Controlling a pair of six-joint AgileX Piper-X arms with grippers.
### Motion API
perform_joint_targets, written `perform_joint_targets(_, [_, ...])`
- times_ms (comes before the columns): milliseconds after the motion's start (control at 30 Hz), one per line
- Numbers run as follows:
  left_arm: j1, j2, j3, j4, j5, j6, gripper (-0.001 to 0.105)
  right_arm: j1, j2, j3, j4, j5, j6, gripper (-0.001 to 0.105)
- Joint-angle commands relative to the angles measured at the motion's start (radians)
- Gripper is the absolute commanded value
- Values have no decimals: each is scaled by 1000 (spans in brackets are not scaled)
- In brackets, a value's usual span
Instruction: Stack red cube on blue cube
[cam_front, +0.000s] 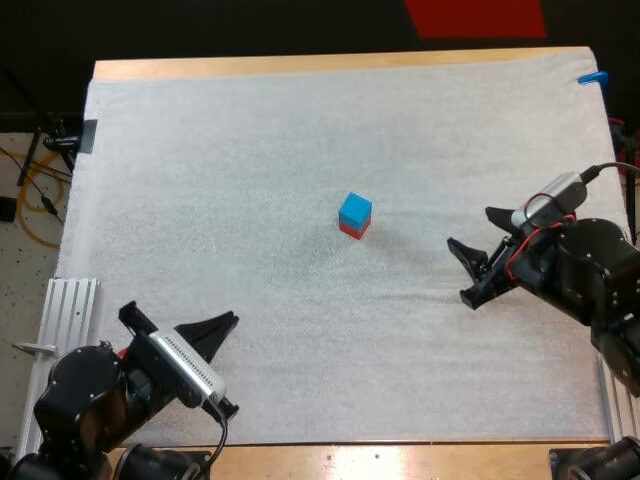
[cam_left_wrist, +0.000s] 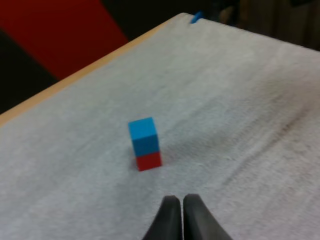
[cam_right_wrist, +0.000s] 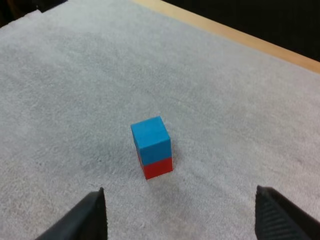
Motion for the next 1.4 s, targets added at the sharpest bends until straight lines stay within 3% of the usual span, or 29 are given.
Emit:
perform_joint_targets(0, [-5,-2,6,6,39,-17,1,1,14,-16,1,4,-23,61])
perform_joint_targets(133, [-5,-1,9,9,102,-17,9,1,72,-49,1,7,-35,61])
perform_joint_targets(300, [-5,-1,9,9,104,-17,33,1,184,-109,-10,1,-84,61])
perform_joint_targets(600, [-5,-1,9,47,104,-17,34,1,363,-208,-14,-86,-192,64])
perform_joint_targets(700, [-5,-1,9,54,104,-17,34,3,417,-244,-14,-86,-202,68])
perform_joint_targets(1033, [-5,-1,9,54,104,-17,34,10,600,-342,-16,-88,-242,68])
perform_joint_targets(1233, [-5,-1,9,54,104,-17,34,68,686,-386,-52,-88,-259,63])
perform_joint_targets(1367, [-5,-1,9,54,104,-17,34,110,759,-413,-75,-15,-281,63])
